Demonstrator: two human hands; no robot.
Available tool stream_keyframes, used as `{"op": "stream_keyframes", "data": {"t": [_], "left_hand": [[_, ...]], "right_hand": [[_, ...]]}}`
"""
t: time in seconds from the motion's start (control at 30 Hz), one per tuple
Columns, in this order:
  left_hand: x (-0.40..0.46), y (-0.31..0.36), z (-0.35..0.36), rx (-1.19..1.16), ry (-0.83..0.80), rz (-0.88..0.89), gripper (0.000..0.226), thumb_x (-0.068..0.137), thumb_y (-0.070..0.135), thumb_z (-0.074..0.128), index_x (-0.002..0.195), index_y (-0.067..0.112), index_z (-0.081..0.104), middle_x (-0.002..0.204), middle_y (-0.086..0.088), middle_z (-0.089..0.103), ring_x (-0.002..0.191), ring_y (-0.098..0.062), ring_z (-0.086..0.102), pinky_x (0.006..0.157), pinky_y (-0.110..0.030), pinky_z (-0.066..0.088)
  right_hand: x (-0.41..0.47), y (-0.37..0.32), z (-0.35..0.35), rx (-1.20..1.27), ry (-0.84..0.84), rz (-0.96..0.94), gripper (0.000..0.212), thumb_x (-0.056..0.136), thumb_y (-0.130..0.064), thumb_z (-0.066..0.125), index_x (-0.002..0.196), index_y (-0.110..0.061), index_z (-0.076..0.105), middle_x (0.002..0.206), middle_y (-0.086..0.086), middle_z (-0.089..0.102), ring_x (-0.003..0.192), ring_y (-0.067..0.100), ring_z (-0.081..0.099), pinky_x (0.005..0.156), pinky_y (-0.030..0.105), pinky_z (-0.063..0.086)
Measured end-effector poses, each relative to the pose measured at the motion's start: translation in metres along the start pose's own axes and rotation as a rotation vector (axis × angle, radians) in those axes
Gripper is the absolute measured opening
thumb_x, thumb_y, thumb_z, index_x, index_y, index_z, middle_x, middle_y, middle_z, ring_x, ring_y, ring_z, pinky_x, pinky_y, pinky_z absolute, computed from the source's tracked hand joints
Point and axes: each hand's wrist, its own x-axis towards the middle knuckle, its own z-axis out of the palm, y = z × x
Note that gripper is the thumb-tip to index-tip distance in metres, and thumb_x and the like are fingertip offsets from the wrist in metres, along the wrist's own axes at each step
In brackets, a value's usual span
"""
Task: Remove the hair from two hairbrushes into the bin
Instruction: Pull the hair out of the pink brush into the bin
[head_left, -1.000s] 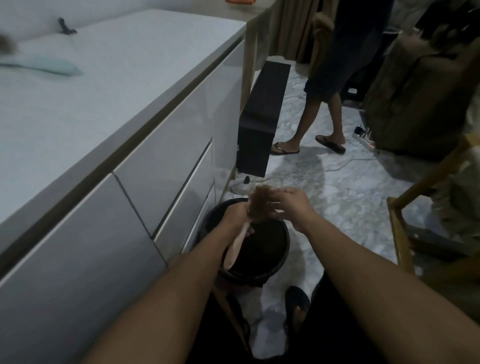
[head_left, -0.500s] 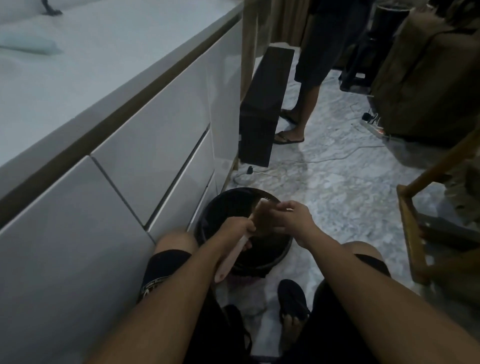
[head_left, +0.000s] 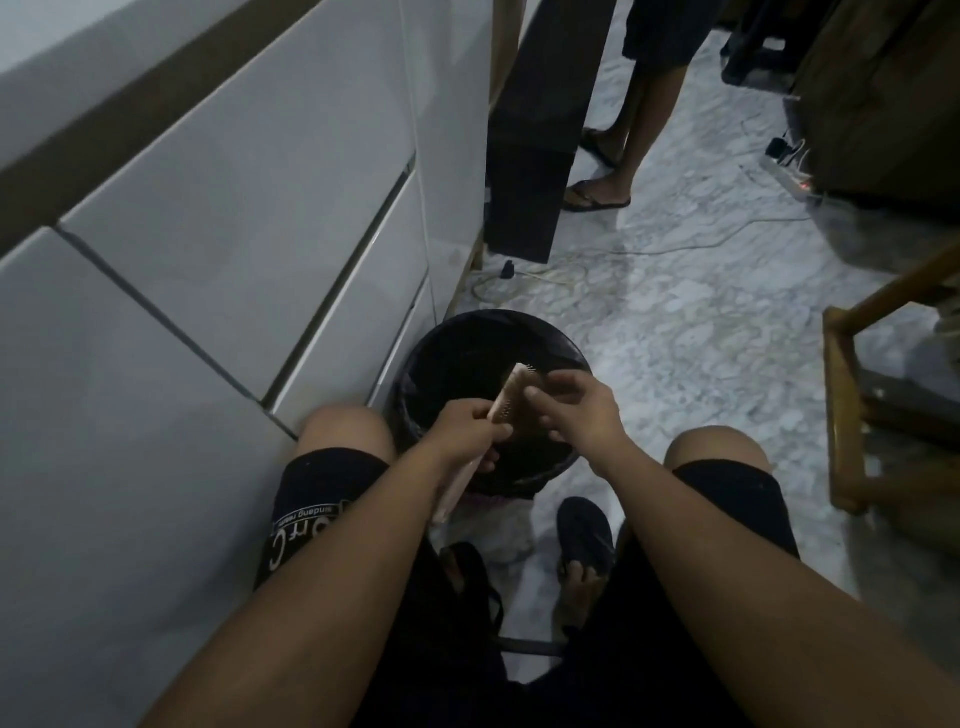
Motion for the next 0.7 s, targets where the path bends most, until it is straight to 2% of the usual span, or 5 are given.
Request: {"op": "stream_keyframes", "data": {"t": [0.07,0.17,0.37,0.57,0.7], "left_hand": [[0.0,0.0,0.001,0.002,-0.017,-0.002,0.028,0.088,0.009,0.065,0.116,0.015,0.066,0.083,-0.005,0.066,0.068,-0.017,0.061,0.054,-0.026,0.05],[0.001,0.0,0.001,0.042,-0.01,-0.004,0.031,0.086,0.006,0.067,0.115,0.017,0.066,0.089,-0.006,0.068,0.073,-0.017,0.063,0.054,-0.025,0.049],[0.001,0.0,0.0,-0.078,0.058,-0.06,0.028,0.09,0.005,0.063,0.117,0.009,0.065,0.079,-0.006,0.063,0.063,-0.015,0.058,0.045,-0.023,0.045],[-0.003,0.004,0.002,-0.179,0.053,-0.06,0.025,0.09,0.016,0.066,0.114,0.009,0.067,0.087,-0.01,0.066,0.06,-0.016,0.057,0.047,-0.025,0.045],[-0.008,0.003,0.002,-0.134,-0.009,-0.026,0.028,0.088,0.021,0.068,0.114,0.011,0.068,0.092,-0.013,0.069,0.061,-0.017,0.059,0.05,-0.027,0.047]], "right_hand": [[0.004,0.005,0.003,-0.136,0.005,-0.071,0.041,0.08,-0.023,0.077,0.119,-0.017,0.063,0.107,-0.001,0.069,0.095,0.015,0.067,0.084,0.033,0.057],[0.011,0.006,0.007,-0.244,0.099,-0.104,0.022,0.085,-0.014,0.07,0.107,-0.017,0.073,0.105,0.0,0.073,0.096,0.013,0.066,0.091,0.032,0.054],[0.022,0.003,0.0,0.126,0.284,0.04,0.019,0.085,-0.005,0.065,0.079,-0.021,0.073,0.081,0.0,0.072,0.072,0.017,0.071,0.079,0.042,0.061],[0.012,-0.003,0.001,0.173,0.066,0.123,0.009,0.087,-0.016,0.067,0.093,-0.01,0.07,0.096,0.005,0.066,0.096,0.021,0.064,0.077,0.037,0.06],[0.006,-0.003,0.003,0.173,0.056,0.06,0.035,0.08,-0.028,0.077,0.104,-0.009,0.06,0.102,0.001,0.061,0.097,0.017,0.062,0.07,0.032,0.06]]}}
